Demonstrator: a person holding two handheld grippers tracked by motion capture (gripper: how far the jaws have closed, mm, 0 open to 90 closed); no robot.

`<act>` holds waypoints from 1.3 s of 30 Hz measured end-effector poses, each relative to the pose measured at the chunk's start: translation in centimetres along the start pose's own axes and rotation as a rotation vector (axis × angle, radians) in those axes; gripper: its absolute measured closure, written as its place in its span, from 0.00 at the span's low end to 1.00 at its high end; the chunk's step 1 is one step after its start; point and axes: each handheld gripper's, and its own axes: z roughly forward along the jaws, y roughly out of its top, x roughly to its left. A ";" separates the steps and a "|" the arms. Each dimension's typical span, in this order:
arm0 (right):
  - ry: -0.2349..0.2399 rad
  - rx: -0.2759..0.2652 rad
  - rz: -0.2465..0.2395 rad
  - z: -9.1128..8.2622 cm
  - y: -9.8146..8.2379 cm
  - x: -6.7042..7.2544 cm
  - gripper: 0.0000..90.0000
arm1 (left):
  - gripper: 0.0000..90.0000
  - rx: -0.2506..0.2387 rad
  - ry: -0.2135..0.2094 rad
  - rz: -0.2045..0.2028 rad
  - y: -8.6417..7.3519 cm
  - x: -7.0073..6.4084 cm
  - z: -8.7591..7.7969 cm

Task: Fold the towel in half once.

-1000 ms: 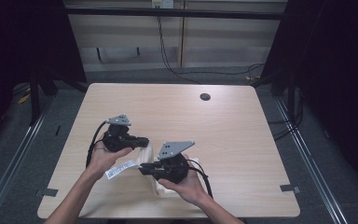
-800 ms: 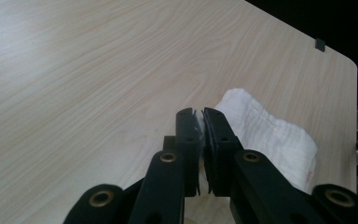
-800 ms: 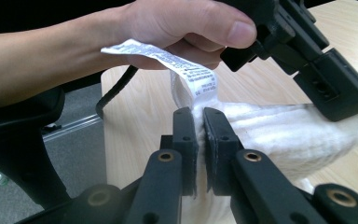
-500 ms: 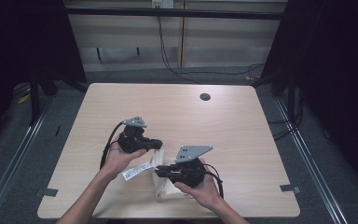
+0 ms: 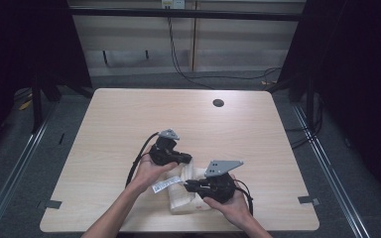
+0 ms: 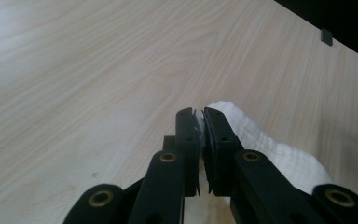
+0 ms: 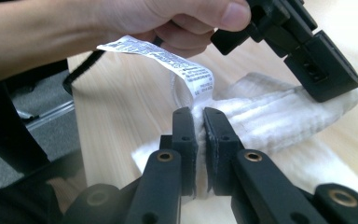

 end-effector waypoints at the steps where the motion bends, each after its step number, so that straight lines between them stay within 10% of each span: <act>1: 0.000 0.000 0.000 0.0 0.0 0.0 0.93 | 0.95 0.000 0.000 0.000 0.0 0.0 0.0; 39: -0.120 0.173 0.034 0.0 -4.7 -2.1 0.80 | 0.82 0.044 -0.031 0.002 -1.1 0.4 4.8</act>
